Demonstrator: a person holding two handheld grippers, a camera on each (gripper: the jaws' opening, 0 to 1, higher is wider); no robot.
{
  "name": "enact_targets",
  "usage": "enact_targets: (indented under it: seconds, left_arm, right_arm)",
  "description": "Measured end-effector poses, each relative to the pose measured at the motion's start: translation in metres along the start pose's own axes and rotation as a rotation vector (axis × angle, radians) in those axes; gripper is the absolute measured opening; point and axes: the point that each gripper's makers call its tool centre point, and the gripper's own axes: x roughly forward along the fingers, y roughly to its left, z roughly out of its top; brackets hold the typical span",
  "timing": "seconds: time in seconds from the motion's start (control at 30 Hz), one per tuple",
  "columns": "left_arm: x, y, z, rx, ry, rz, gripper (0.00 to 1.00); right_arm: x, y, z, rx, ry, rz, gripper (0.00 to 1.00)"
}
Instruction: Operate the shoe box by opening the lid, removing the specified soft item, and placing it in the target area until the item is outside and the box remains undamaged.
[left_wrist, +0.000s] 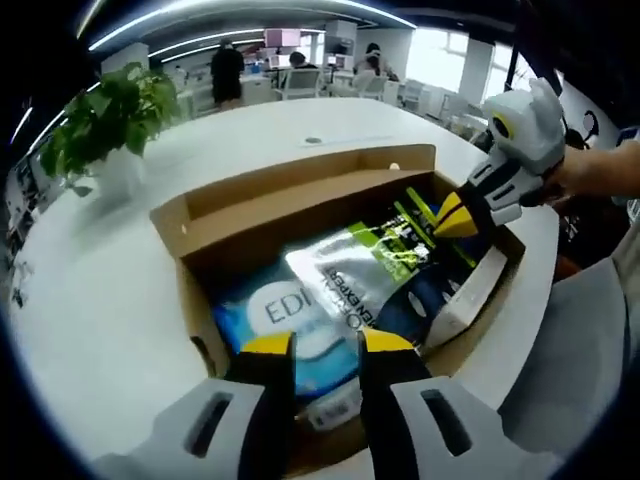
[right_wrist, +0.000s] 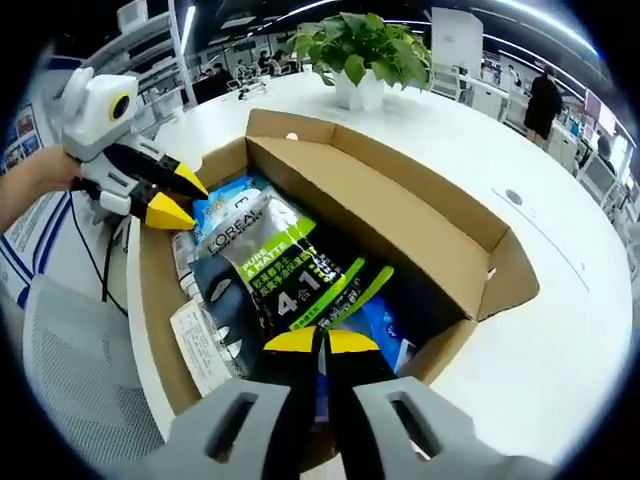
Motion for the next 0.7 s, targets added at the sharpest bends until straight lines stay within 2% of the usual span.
enact_targets:
  seconds: [0.4,0.6,0.7]
  left_arm:
    - [0.023,-0.001,0.002,-0.05,0.014,-0.061,0.19]
    - [0.032,0.001,0.006,-0.131,-0.01,-0.097,0.1]
    - [0.036,0.001,0.004,-0.159,-0.005,-0.101,0.09]
  right_arm:
    - [0.002,0.0,-0.002,-0.024,0.002,-0.004,0.0]
    - [0.002,0.0,-0.002,-0.019,-0.009,-0.005,0.0]
    - [0.002,0.0,-0.002,-0.011,-0.011,-0.006,0.0]
